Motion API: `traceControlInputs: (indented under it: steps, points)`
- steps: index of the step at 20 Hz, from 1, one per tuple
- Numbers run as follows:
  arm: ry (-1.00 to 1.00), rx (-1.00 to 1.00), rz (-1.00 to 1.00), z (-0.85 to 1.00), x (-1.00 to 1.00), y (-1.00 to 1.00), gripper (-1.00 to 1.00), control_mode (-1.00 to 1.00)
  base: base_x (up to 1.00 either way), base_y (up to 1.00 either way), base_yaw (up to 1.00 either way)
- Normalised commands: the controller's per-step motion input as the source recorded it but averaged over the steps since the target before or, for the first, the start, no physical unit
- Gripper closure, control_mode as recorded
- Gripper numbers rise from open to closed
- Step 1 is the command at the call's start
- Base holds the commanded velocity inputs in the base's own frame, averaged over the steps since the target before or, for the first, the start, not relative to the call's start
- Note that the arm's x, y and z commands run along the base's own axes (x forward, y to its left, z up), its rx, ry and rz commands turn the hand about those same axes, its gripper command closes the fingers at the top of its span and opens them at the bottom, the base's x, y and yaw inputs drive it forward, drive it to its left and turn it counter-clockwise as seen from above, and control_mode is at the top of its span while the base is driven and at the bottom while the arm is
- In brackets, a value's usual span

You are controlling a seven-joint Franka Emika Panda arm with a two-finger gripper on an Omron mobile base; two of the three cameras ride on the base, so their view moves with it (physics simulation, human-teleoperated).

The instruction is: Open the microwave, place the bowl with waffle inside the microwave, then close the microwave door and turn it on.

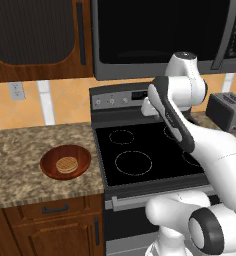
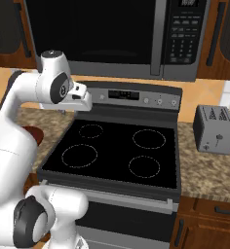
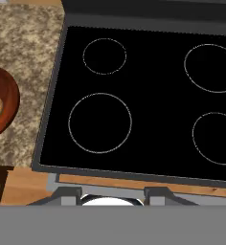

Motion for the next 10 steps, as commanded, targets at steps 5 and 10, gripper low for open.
traceControlInputs:
  steps: [5,10]
  points:
    - [-0.38,0.00,0.01,0.28,-0.62,-0.02,-1.00,-1.00,0.00,0.00,0.00]
    - [-0.99,0.03,0.16,0.39,-0.71,-0.62,-1.00,-1.00,0.00,0.00,0.00]
